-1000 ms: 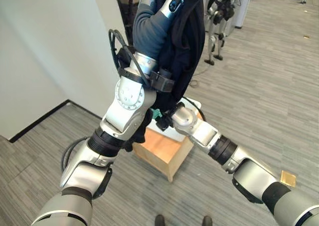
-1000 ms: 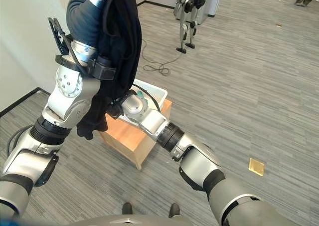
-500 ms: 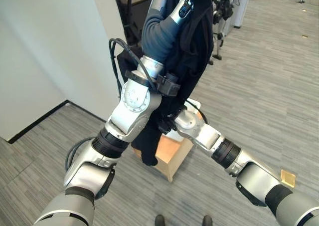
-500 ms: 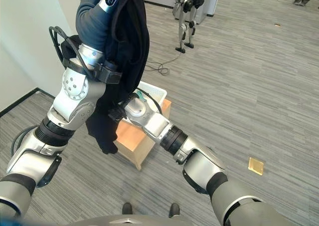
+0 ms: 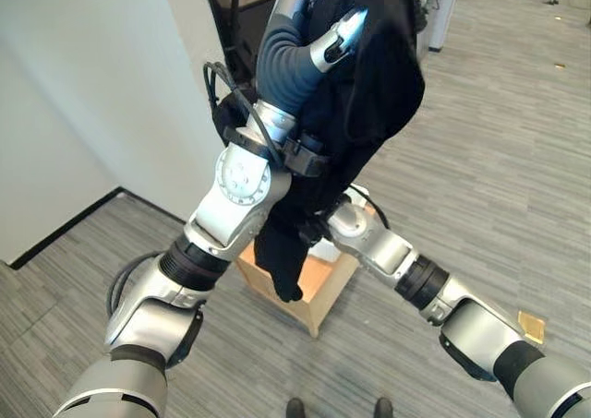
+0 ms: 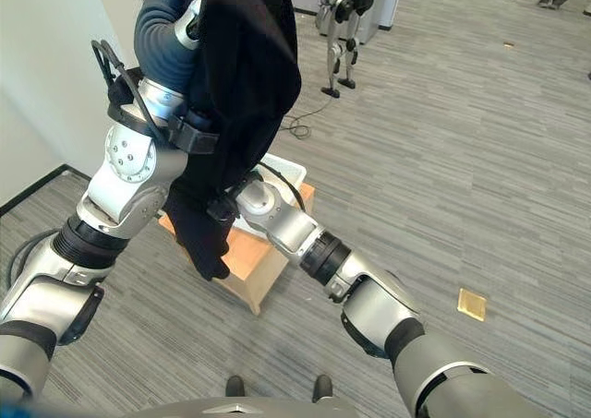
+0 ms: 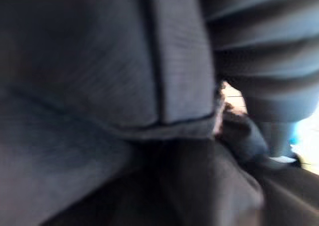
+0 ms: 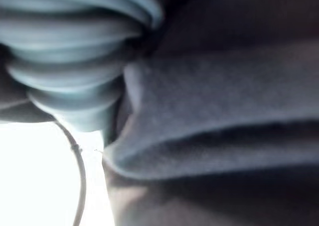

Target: Pick up bed clothes into laundry basket.

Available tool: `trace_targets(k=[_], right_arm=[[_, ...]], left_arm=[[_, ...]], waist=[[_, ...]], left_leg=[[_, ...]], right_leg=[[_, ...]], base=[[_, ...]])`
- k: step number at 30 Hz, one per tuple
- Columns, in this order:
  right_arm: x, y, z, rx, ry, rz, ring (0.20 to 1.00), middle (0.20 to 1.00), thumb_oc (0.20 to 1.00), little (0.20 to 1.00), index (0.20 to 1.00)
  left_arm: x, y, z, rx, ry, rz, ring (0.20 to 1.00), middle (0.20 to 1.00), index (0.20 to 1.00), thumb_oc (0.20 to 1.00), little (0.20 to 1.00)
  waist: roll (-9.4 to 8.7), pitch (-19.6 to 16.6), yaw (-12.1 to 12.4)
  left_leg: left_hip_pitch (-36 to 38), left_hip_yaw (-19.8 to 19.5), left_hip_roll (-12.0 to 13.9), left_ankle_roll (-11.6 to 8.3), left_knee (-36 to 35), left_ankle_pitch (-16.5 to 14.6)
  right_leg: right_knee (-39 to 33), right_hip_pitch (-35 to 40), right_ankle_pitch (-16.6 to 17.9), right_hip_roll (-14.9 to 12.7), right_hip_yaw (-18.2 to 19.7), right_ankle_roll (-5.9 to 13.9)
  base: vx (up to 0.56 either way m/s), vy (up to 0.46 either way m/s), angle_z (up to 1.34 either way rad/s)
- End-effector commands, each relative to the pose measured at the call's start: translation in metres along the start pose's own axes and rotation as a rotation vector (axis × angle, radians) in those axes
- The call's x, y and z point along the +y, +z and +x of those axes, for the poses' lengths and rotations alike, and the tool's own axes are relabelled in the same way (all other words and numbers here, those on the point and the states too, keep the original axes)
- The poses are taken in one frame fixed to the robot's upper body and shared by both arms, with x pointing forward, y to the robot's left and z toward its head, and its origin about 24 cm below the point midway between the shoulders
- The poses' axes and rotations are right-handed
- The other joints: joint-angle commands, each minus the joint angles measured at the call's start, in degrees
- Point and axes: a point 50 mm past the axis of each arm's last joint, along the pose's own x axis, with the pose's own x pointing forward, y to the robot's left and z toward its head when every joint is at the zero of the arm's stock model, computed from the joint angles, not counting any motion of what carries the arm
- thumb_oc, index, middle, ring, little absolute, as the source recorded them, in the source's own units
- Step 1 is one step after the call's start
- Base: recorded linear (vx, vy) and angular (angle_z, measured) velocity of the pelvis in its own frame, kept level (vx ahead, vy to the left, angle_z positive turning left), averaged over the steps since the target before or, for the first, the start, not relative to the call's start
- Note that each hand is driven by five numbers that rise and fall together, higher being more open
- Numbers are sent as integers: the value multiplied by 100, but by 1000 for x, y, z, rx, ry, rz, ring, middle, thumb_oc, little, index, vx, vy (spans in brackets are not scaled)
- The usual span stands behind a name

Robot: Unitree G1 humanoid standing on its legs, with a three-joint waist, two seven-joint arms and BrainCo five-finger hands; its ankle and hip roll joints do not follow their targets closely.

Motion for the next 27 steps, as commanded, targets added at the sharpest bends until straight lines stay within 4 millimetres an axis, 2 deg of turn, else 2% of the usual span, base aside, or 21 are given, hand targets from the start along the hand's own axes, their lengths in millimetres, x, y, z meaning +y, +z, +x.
trace_targets(k=[1,4,6,9,10,12,13,15,17,18,22,24,25,27], right_arm=[[-15,39,18,-139,-46,-27,200,200,200,200,200],[-24,36,17,-125,-78,-40,200,200,200,200,200],[-31,26,16,-82,-103,-55,200,200,200,200,200],[-50,18,9,-40,-145,-123,200,200,200,200,200],[-49,18,10,-40,-143,-123,200,200,200,200,200],[-65,11,1,-1,-167,-191,200,200,200,200,200],[-88,1,-12,65,-211,-270,200,200,200,200,200],[-95,0,-15,79,-227,-284,200,200,200,200,200],[-129,-13,-35,161,-328,-306,200,200,200,200,200],[-136,-15,-41,172,-349,-309,200,200,200,200,200],[-146,-20,-53,211,-347,-363,200,200,200,200,200],[-164,-15,-66,270,-323,-532,200,200,200,200,200],[-164,-15,-66,270,-322,-532,200,200,200,200,200],[-186,-9,-87,358,-270,-719,200,200,200,200,200]], left_arm=[[6,29,27,-126,-51,96,1000,1000,1000,1000,1000],[20,32,22,-117,-26,150,1000,1000,1000,1000,1000],[34,32,16,-90,-1,200,1000,1000,1000,1000,1000],[58,44,3,-69,15,319,1000,1000,1000,1000,1000],[58,44,3,-68,16,320,1000,1000,1000,1000,1000],[71,51,-7,-43,21,394,1000,1000,1000,1000,1000],[83,63,-17,-16,3,493,1000,1000,1000,1000,1000],[86,68,-20,-11,-2,513,1000,1000,1000,1000,1000],[94,80,-33,21,-24,579,1000,1000,1000,1000,1000],[96,82,-38,36,-25,582,1000,1000,1000,1000,1000],[100,89,-49,70,-39,613,1000,1000,1000,1000,1000],[103,92,-53,81,-34,614,1000,1000,1000,1000,1000],[103,92,-53,81,-33,614,1000,1000,1000,1000,1000],[107,94,-62,115,-24,628,1000,1000,1000,1000,1000]], waist=[[-207,35,146],[-187,28,204],[-177,27,262],[-155,46,362],[-152,47,355],[-152,52,415],[-142,58,476],[-134,52,477],[-137,82,576],[-137,96,596],[-126,105,597],[-162,111,608],[-159,109,605],[-227,136,583]], left_leg=[[213,-58,-179,-4,32,-380],[203,-71,-194,-8,32,-382],[198,-89,-205,-7,32,-379],[202,-113,-213,-13,32,-368],[204,-111,-213,-13,32,-368],[196,-118,-215,-17,32,-364],[190,-138,-219,-26,32,-358],[184,-147,-223,-29,32,-358],[169,-184,-245,-37,32,-353],[169,-196,-249,-36,32,-353],[178,-192,-249,-39,32,-354],[173,-200,-242,-46,32,-353],[172,-200,-242,-46,32,-353],[161,-199,-238,-59,32,-354]], right_leg=[[73,109,-281,-301,-75,357],[73,128,-288,-320,-121,359],[73,141,-293,-327,-143,361],[73,150,-289,-322,-156,364],[73,152,-289,-322,-155,364],[73,154,-287,-321,-159,369],[73,157,-294,-320,-180,372],[73,157,-291,-322,-189,373],[73,168,-276,-331,-237,379],[73,171,-277,-331,-249,380],[73,174,-279,-323,-260,387],[73,179,-291,-321,-286,393],[73,178,-291,-321,-287,393],[73,161,-295,-317,-298,402]], base=[[0,0,0],[0,-1,2],[0,-6,6],[-5,-9,15],[1,-1,9],[2,1,2],[0,0,0],[4,2,2],[3,1,10],[-5,-3,13],[4,8,8],[6,3,2],[0,0,0],[0,0,0]])
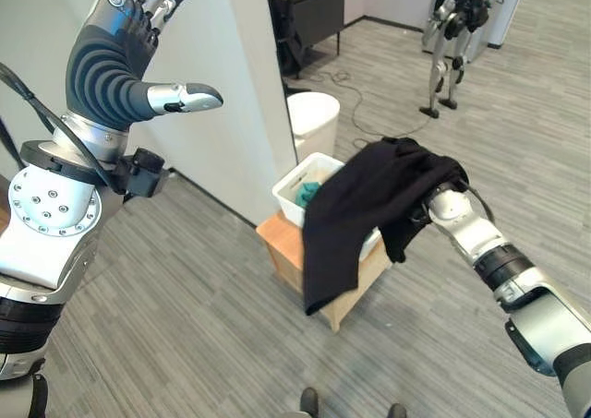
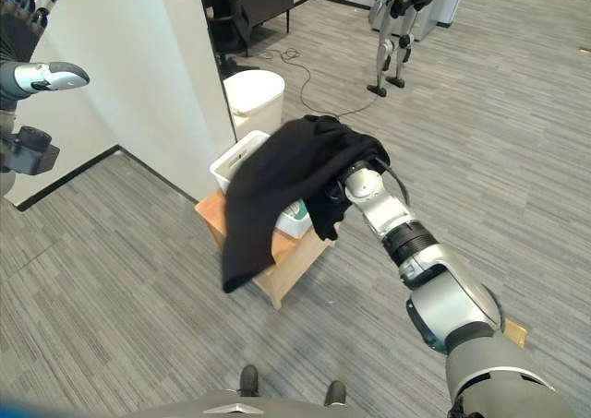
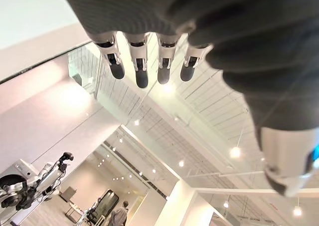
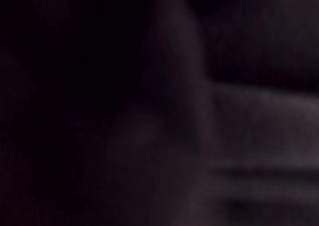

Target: Pick up bed clothes into laundry basket.

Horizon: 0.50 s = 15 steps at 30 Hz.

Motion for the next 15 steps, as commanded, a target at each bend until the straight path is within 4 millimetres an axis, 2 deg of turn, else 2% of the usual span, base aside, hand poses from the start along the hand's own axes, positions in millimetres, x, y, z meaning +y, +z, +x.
trace_targets(k=[1,2,3,4,5,6,7,8,9,10,11,12,13,14,15], right_arm=[[-33,42,4,-155,-20,-195,200,200,200,200,200],[-43,38,-1,-133,-7,-279,200,200,200,200,200],[-68,27,-14,-68,7,-442,200,200,200,200,200],[-80,23,-20,-39,5,-519,200,200,200,200,200],[-101,23,-30,12,11,-736,200,200,200,200,200],[-110,22,-38,29,36,-854,200,200,200,200,200],[-122,24,-46,55,59,-1093,200,200,200,200,200],[-116,12,-51,100,214,-1350,200,200,200,200,200],[-116,16,-48,93,216,-1369,200,200,200,200,200],[-106,17,-52,48,313,-1451,200,200,200,200,200],[-111,15,-64,81,417,-1509,200,200,200,200,200],[-111,16,-64,82,417,-1512,200,200,200,200,200],[-137,-5,-86,232,457,-1555,200,200,200,200,200],[-138,-4,-86,232,454,-1558,200,200,200,200,200],[-150,-20,-99,336,477,-1580,200,200,200,200,200]], left_arm=[[18,10,-1,-31,30,48,1000,1000,1000,1000,1000],[20,9,-6,-16,32,52,1000,1000,1000,1000,1000],[23,8,-15,16,36,64,1000,1000,1000,1000,1000],[25,6,-20,38,43,68,1000,1000,1000,1000,1000],[29,4,-27,61,62,73,1000,1000,1000,1000,1000],[31,3,-34,81,74,74,1000,1000,1000,1000,1000],[33,2,-39,96,91,78,1000,1000,1000,1000,1000],[32,-1,-45,117,90,75,1000,1000,1000,1000,1000],[33,-1,-48,119,107,72,1000,1000,1000,1000,1000],[28,-3,-51,140,78,67,1000,1000,1000,1000,1000],[26,-3,-54,134,86,48,1000,1000,1000,1000,1000],[26,-3,-54,133,88,47,1000,1000,1000,1000,1000],[25,-11,-65,179,124,24,1000,1000,1000,1000,1000],[25,-11,-65,177,126,24,1000,1000,1000,1000,1000],[27,-11,-64,180,132,34,1000,1000,1000,1000,1000]], waist=[[-346,-15,10],[-375,8,3],[-437,46,-2],[-463,65,1],[-549,74,27],[-574,111,19],[-656,118,29],[-793,160,89],[-715,161,46],[-809,197,95],[-952,274,138],[-938,271,132],[-1179,356,168],[-1172,363,162],[-1340,419,177]], left_leg=[[184,89,-163,-56,33,-353],[188,90,-161,-60,33,-360],[192,96,-145,-72,33,-385],[188,99,-140,-74,33,-387],[162,92,-134,-81,33,-382],[154,94,-128,-84,33,-378],[129,93,-122,-94,33,-374],[101,71,-118,-108,33,-371],[73,81,-123,-102,33,-337],[56,50,-101,-120,33,-359],[-66,1,-86,-149,33,-282],[-76,-1,-88,-148,33,-277],[-142,-45,-48,-184,33,-293],[-172,-45,-56,-177,33,-254],[-220,-58,-43,-187,33,-247]], right_leg=[[74,30,-214,-268,-17,354],[74,29,-217,-259,-14,358],[74,24,-239,-253,-11,373],[74,19,-241,-249,-9,377],[74,-6,-238,-247,-15,383],[74,-14,-234,-243,-5,392],[74,-30,-236,-241,-4,399],[74,-52,-240,-232,-15,405],[74,-82,-209,-237,-8,401],[74,-71,-250,-226,-35,405],[74,-140,-236,-221,-107,408],[74,-150,-231,-222,-108,407],[74,-176,-282,-193,-171,415],[74,-203,-253,-201,-175,410],[74,-240,-248,-196,-194,414]], base=[[0,0,0],[0,0,0],[0,0,0],[0,0,0],[0,0,0],[0,0,0],[0,0,0],[0,0,0],[0,0,0],[-52,-36,-3],[-37,-38,-6],[-40,-51,-1],[0,0,0],[-30,-39,6],[-66,-27,14]])
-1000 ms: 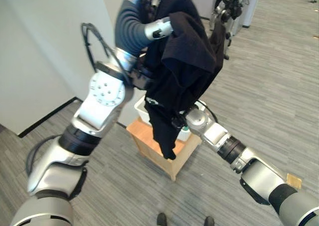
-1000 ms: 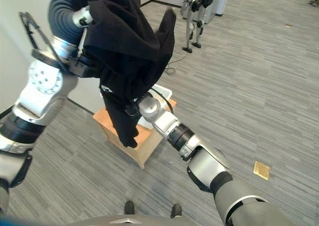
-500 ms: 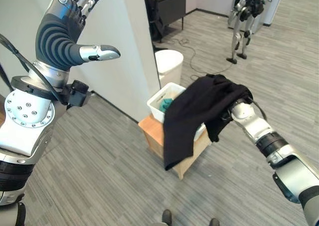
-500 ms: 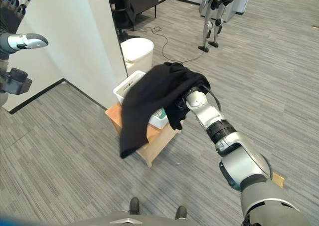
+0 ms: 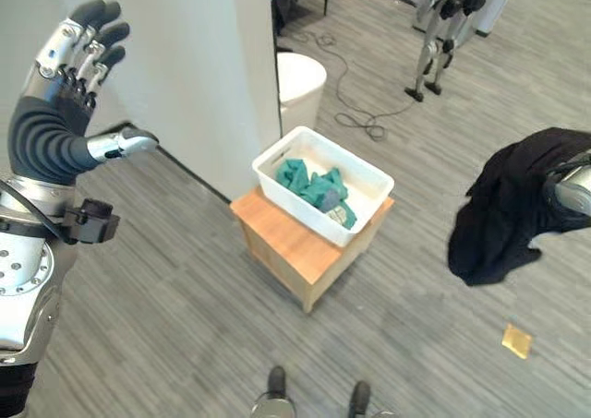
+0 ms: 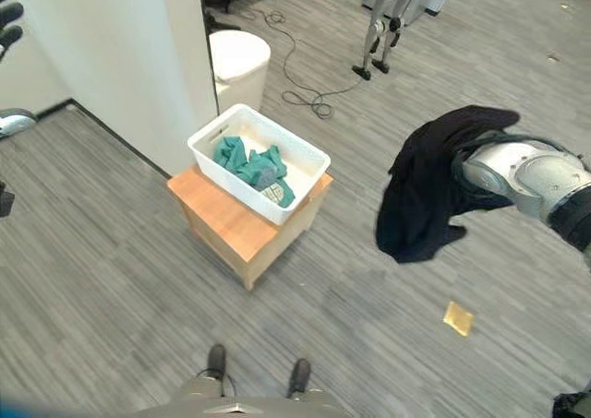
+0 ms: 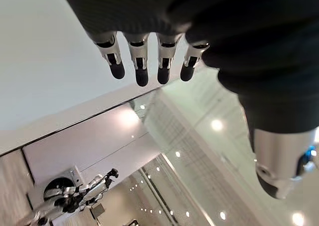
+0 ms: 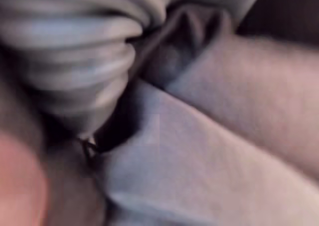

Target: Pick up bed clothes into laundry basket.

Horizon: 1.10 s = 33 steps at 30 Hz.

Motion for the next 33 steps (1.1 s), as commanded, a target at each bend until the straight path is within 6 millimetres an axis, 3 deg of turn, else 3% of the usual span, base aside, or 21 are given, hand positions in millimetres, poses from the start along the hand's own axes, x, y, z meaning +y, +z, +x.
trace_targets(k=[1,5,12,14,17,18,21,22,25,26,33], right_arm=[[40,-43,-29,203,195,-64,200,200,200,200,200],[61,-45,-28,230,285,-61,200,200,200,200,200],[71,-42,-10,279,244,47,200,200,200,200,200],[56,-57,-9,377,90,200,200,200,200,200,200],[48,-71,-14,452,-21,299,200,200,200,200,200],[43,-87,-20,542,-92,378,200,200,200,200,200],[33,-102,-25,617,-168,444,200,200,200,200,200],[13,-114,-30,661,-223,454,200,200,200,200,200],[-11,-130,-39,730,-298,453,200,200,200,200,200],[-12,-130,-39,729,-298,452,200,200,200,200,200],[-67,-141,-44,777,-463,453,200,200,200,200,200]], left_arm=[[6,-1,2,-5,38,29,1000,1000,1000,1000,1000],[3,-16,-11,50,101,-4,1000,1000,1000,1000,1000],[-5,-15,-5,26,97,-14,1000,1000,1000,1000,1000],[-9,-13,-4,3,108,-30,1000,1000,1000,1000,1000],[-13,-13,-4,-3,102,-51,1000,1000,1000,1000,1000],[-17,-15,-5,3,85,-74,1000,1000,1000,1000,1000],[-19,-17,-8,15,80,-94,1000,1000,1000,1000,1000],[-18,-20,-14,40,88,-118,1000,1000,1000,1000,1000],[-18,-30,-29,93,142,-168,1000,1000,1000,1000,1000],[-18,-30,-29,94,143,-169,1000,1000,1000,1000,1000],[-17,-46,-55,206,215,-224,1000,1000,1000,1000,1000]], waist=[[-458,79,173],[-440,144,164],[-417,184,180],[-375,200,148],[-375,218,151],[-353,247,185],[-352,280,248],[-353,305,313],[-340,334,443],[-327,332,438],[-230,339,639]], left_leg=[[-50,-48,-88,-145,30,-219],[-112,-62,-86,-139,30,-224],[-80,-33,-115,-81,30,-283],[-52,-5,-121,-56,30,-341],[-86,9,-137,-35,30,-303],[-108,7,-154,-26,30,-302],[-137,4,-159,-19,30,-286],[-153,7,-161,-15,30,-277],[-187,9,-171,-10,30,-263],[-169,6,-162,-16,35,-298],[-248,-62,-191,-2,32,-256]], right_leg=[[75,-83,-211,-268,-115,391],[75,-120,-207,-279,-150,398],[75,-100,-197,-300,-125,398],[75,-111,-208,-294,-83,394],[75,-165,-159,-311,-63,384],[75,-197,-142,-306,-65,378],[75,-234,-123,-308,-65,375],[75,-261,-103,-307,-49,370],[75,-302,-87,-305,-46,361],[75,-281,-111,-296,-46,365],[75,-314,-125,-306,-113,340]], base=[[-28,-32,18],[-3,-14,14],[17,10,5],[0,0,0],[-2,24,-4],[0,0,0],[0,0,0],[0,0,0],[12,-11,-5],[0,0,0],[4,-9,3]])
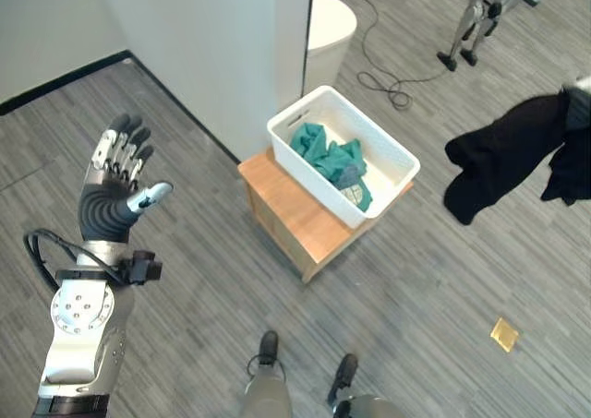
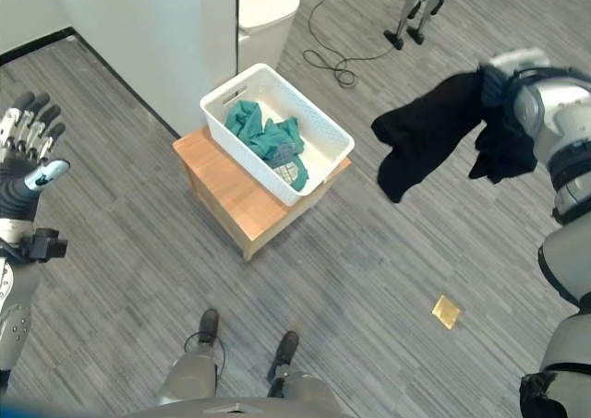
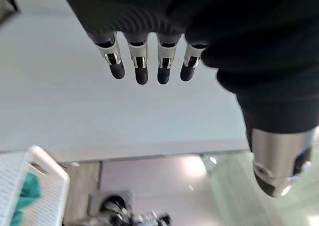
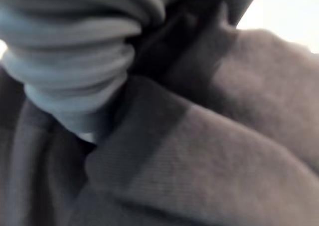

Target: Pick up bed clothes into laundry basket.

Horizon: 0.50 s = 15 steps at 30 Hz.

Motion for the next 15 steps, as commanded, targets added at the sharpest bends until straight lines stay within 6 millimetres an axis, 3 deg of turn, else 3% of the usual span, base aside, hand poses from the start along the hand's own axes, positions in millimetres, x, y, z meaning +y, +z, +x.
trace_targets(k=[1,6,15], right_arm=[[-54,-17,-1,126,-185,37,200,200,200,200,200],[-76,-3,2,118,-260,115,200,200,200,200,200],[-99,2,1,132,-302,76,200,200,200,200,200]], left_arm=[[5,22,0,-79,-27,0,1000,1000,1000,1000,1000],[8,19,-5,-48,-22,9,1000,1000,1000,1000,1000],[10,13,-11,-14,-12,5,1000,1000,1000,1000,1000]], waist=[[2,-129,172],[141,-116,327],[295,-102,513]], left_leg=[[-22,11,-125,-3,29,-257],[-177,-92,-156,-4,28,-203],[-464,-275,-178,-27,28,-110]], right_leg=[[76,-135,-92,-259,-30,316],[76,-201,-103,-291,-142,309],[76,-338,-136,-313,-312,303]], base=[[4,-14,15],[5,-13,14],[1,-17,12]])
